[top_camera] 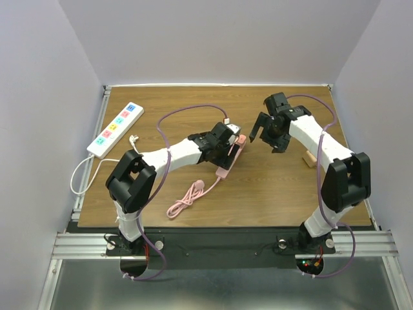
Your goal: Pull the plug off the socket
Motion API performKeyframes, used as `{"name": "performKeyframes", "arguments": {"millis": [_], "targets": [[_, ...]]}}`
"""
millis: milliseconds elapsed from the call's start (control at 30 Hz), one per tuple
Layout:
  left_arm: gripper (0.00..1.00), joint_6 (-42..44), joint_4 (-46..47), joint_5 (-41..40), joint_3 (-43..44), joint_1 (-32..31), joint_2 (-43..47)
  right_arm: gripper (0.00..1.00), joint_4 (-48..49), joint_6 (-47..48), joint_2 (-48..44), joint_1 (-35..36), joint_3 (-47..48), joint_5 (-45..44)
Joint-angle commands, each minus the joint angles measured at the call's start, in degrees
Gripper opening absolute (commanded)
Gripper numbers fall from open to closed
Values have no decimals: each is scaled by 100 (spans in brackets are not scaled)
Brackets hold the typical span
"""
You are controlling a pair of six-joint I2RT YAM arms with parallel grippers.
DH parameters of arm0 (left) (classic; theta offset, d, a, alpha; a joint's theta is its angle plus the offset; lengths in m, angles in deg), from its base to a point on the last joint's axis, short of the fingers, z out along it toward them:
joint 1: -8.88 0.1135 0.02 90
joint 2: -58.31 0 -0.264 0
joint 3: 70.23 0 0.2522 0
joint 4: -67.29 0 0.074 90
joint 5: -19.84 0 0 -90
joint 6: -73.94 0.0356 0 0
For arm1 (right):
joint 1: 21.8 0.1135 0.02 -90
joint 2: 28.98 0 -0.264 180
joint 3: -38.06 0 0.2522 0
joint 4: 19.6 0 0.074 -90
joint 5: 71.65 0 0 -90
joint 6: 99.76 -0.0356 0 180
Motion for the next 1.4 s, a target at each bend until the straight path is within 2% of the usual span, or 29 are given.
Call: {"name": "performKeyframes", "arguments": {"millis": [0, 133, 300, 400, 433, 533, 567, 633, 800, 900, 1133, 1367], "targets": [[77, -34, 248, 162, -252, -6, -16, 100, 242, 76, 240, -7, 471, 403], [76, -184, 609, 330, -534, -6, 185, 100, 294, 23, 600, -7, 788, 527], [74, -316, 705, 268, -272, 99, 712, 99, 312, -100, 1065, -7, 1219, 747], [61, -281, 811, 1178, 18, 388, 959, 99, 321, -153, 1154, -7, 1316, 694], [48, -289, 811, 1443, 89, 598, 951, 99, 321, -153, 1215, -7, 1333, 712], [21, -316, 864, 2610, 168, 994, 854, 98, 338, -144, 1295, 2, 1421, 782], [8, -238, 899, 2806, 168, 1178, 767, 97, 339, -135, 1347, 2, 1448, 808], [0, -106, 846, 3201, 238, 1303, 635, 97, 347, -153, 1409, -7, 1500, 826], [0, 88, 1101, 4353, 518, 1707, -191, 96, 374, -206, 1602, 2, 1588, 958], [0, 150, 1171, 4880, 809, 1707, -657, 95, 382, -258, 1716, -7, 1659, 1037], [0, 62, 1356, 5294, 1249, 1707, -1343, 91, 418, -337, 2050, 2, 1861, 1265], [0, -412, 1945, 5901, 1425, 1707, -1790, 86, 435, -355, 2261, 28, 1993, 1388]]}}
